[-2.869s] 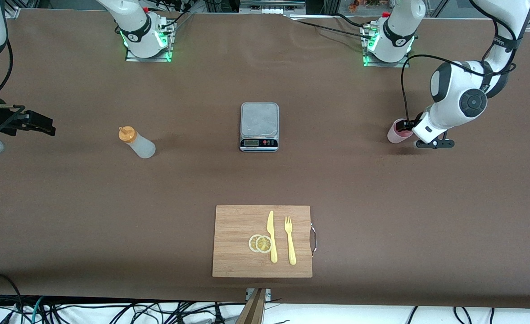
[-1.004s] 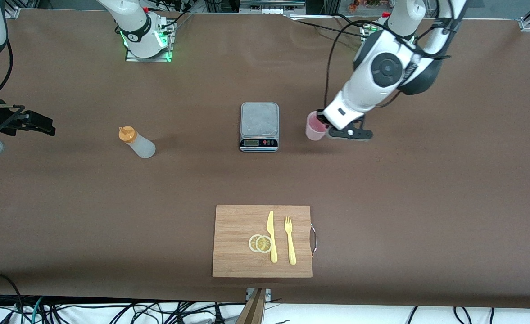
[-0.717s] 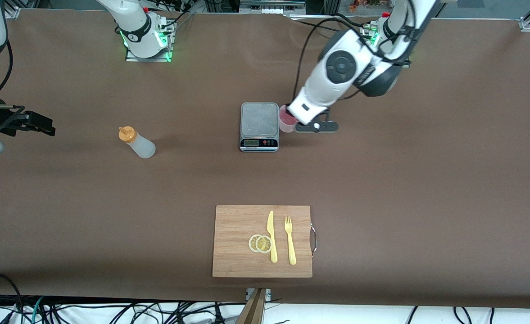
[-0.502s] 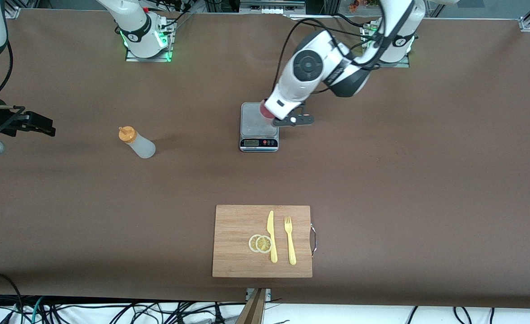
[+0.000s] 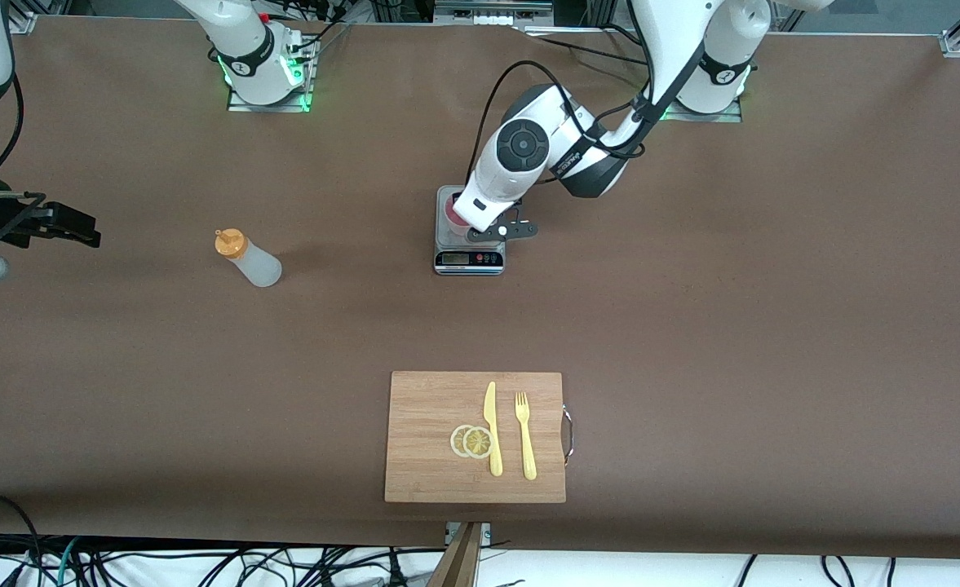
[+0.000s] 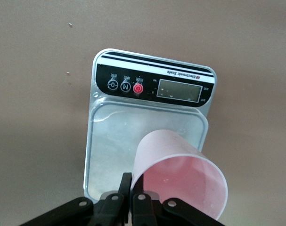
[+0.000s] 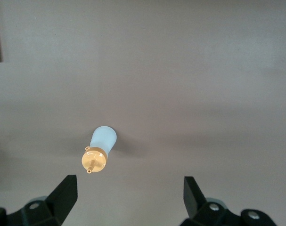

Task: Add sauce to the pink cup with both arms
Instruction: 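Carry the pink cup with the left gripper onto the scale, then release the cup and raise the left gripper back to rest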

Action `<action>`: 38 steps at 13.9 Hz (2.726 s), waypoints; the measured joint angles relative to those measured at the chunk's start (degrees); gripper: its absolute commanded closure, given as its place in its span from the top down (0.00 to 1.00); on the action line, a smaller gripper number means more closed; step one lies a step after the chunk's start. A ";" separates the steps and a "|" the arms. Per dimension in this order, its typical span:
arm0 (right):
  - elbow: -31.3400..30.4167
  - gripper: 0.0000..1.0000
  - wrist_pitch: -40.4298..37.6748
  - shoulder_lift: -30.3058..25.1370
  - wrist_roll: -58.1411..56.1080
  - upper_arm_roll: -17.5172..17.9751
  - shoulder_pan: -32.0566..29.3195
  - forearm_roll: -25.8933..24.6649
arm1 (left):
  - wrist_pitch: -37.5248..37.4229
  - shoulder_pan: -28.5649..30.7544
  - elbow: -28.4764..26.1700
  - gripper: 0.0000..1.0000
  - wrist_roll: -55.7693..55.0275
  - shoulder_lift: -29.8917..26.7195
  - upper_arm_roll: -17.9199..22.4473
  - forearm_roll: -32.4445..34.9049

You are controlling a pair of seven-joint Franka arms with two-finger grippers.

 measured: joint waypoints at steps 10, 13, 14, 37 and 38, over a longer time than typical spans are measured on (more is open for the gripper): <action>0.02 1.00 0.00 0.01 0.00 -0.01 -0.03 0.00 | -0.50 -0.56 -0.30 1.00 0.00 0.11 0.69 0.03; 0.03 1.00 0.00 0.02 0.00 -0.01 -0.06 0.00 | -5.66 0.30 0.01 1.00 0.00 -3.30 1.10 0.04; 0.03 1.00 0.00 0.02 0.00 -0.02 -0.06 0.00 | -8.50 1.21 0.12 1.00 0.00 -5.37 1.35 0.04; 0.02 1.00 -1.53 2.54 0.25 -0.17 -0.77 -0.01 | -34.57 26.55 -2.58 1.00 51.37 -34.57 19.15 9.87; 0.02 1.00 -1.87 2.55 0.07 -0.17 -0.85 -0.02 | -34.79 26.53 -2.35 1.00 51.37 -34.85 19.11 9.87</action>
